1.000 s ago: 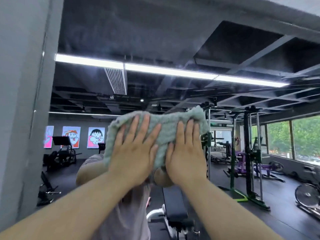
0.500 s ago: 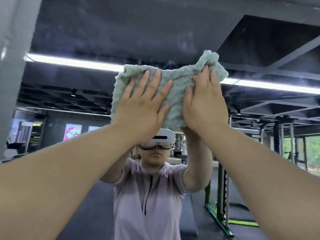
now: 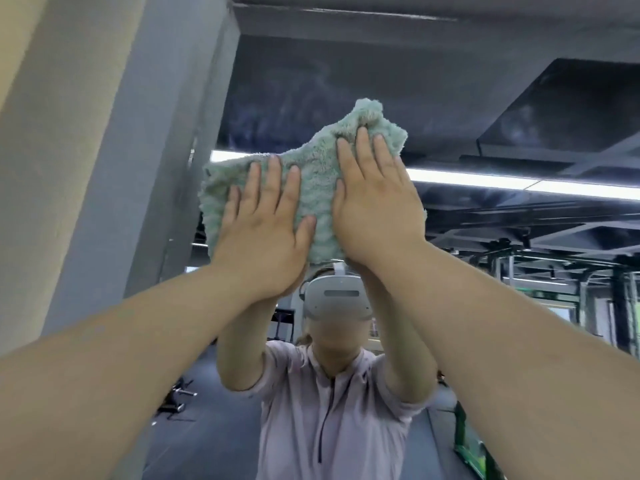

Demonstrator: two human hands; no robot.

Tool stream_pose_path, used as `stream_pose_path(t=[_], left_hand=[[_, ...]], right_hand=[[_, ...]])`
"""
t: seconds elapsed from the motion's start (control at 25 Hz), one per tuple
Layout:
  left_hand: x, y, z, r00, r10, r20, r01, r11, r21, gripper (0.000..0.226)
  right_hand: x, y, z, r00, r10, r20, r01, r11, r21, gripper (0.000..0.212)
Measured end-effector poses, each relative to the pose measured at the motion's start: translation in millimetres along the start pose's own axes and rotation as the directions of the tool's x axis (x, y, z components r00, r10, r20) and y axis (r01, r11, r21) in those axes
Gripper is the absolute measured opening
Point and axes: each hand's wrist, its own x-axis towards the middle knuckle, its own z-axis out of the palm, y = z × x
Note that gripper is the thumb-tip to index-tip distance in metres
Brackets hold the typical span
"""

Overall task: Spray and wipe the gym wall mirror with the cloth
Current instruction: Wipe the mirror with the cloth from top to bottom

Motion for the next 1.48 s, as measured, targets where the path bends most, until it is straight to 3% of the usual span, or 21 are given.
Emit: stream_pose_path(t=[0.12,0.32,0.52,0.64,0.8,1.04,1.2,1.48], left_hand=[[44,48,-5,0.99,0.141,0.013,-0.14,0.99,-0.023,0.064],[76,185,9,0.929,0.368,-0.038,-0.368,0.93,0.0,0.062],[67,287,28,0.872,0.489,-0.018,-0.488,0.872,0.026,0.063],[95,265,15,0.905,0.424,-0.049,-0.422,0.906,0.046,0.064],[108,187,-4,0.986,0.159,-0.045,-0.158,0.987,0.024,0.066],[71,98,-8,0.999,0.001,-0.034,-0.001,1.0,-0.003,0.064],[109,132,-21,0.997,0.074,0.018,-0.073,0.997,-0.027,0.064],[169,302,-14,0.945,0.326,0.01,-0.326,0.944,0.045,0.062]], right_hand=[[-1,59,-15,0.988,0.156,-0.01,-0.156,0.987,-0.044,0.056],[-48,190,-43,0.924,0.381,-0.003,-0.38,0.921,-0.089,0.056],[-88,285,-64,0.911,0.412,0.002,-0.41,0.907,-0.094,0.056],[-34,283,-73,0.948,0.314,0.057,-0.31,0.949,-0.063,0.055],[38,220,-67,0.984,0.129,0.121,-0.121,0.99,-0.068,0.054],[43,116,-35,0.994,-0.062,0.085,0.07,0.994,-0.089,0.052],[47,170,-48,0.998,0.039,0.04,-0.033,0.987,-0.156,0.053],[15,330,-88,0.943,0.326,0.066,-0.315,0.939,-0.137,0.053]])
